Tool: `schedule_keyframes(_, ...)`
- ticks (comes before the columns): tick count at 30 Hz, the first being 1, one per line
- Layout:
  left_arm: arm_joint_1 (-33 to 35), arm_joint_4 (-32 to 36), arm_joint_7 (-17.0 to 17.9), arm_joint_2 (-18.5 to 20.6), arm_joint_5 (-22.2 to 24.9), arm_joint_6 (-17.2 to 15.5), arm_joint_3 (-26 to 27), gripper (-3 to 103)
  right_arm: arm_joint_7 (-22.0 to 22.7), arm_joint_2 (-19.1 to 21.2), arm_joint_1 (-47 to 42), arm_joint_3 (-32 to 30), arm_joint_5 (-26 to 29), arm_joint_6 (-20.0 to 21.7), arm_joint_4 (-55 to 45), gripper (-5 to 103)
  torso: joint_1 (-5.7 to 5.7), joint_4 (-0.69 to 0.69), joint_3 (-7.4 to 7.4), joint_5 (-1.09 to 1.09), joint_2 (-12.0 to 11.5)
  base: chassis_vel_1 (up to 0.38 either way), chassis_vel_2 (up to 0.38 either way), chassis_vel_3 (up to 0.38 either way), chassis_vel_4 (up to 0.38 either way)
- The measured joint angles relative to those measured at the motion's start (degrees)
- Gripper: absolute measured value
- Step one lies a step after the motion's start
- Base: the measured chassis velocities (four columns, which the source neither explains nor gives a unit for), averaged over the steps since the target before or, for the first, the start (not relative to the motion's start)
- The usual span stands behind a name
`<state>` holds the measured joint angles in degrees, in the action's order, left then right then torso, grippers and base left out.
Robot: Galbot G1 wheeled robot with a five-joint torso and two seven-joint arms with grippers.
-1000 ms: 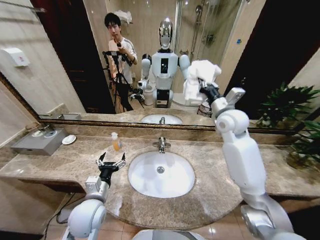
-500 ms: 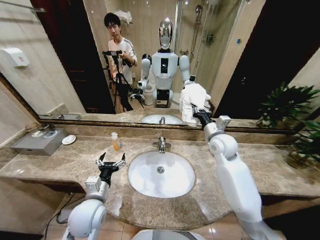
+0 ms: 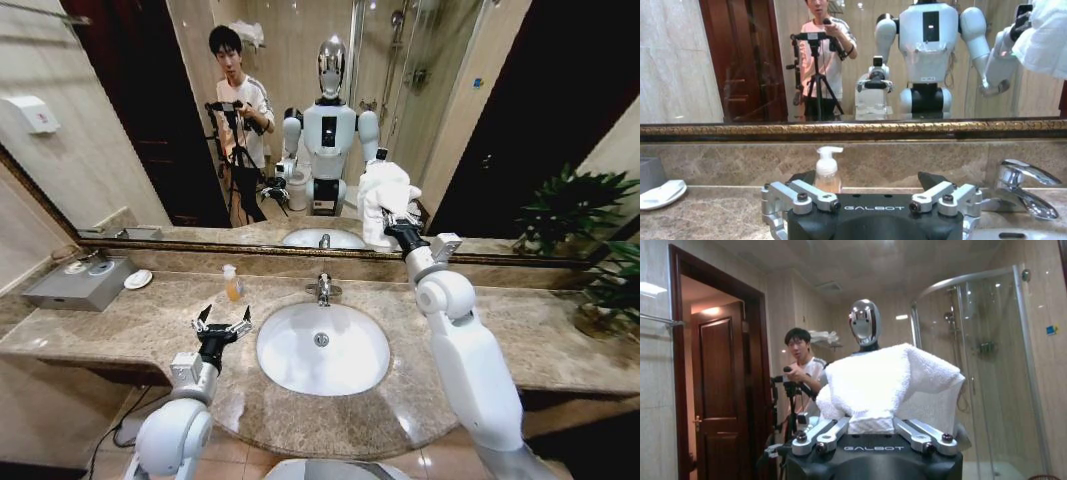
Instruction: Pick up the towel from the sink counter and wipe the mirror surface.
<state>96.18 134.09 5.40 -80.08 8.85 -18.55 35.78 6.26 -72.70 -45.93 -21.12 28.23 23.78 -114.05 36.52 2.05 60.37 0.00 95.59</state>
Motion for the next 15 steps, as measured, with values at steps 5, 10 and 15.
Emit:
schedule_keyframes(5,0.00,0.00,0.00,0.00,0.00,0.00,0.00,100,-0.33,0.04,-0.06,0.04,-0.02,0.10,-0.22,12,-0.01,-0.01,0.00,0.00,0.00,0.116,0.111,-0.108,-0.132)
schedule_keyframes(10,0.00,0.00,0.00,0.01,0.00,0.00,0.00,100,-0.66,0.31,-0.71,0.10,0.22,0.04,-0.94,12,-0.01,0.02,0.00,-0.05,0.00,0.181,0.182,-0.186,-0.175)
schedule_keyframes(15,0.00,0.00,0.01,0.01,0.00,0.00,0.01,100,-0.97,0.28,-1.01,0.53,0.56,0.02,-1.75,12,-0.01,0.01,-0.01,-0.05,0.00,0.160,0.140,-0.135,-0.166)
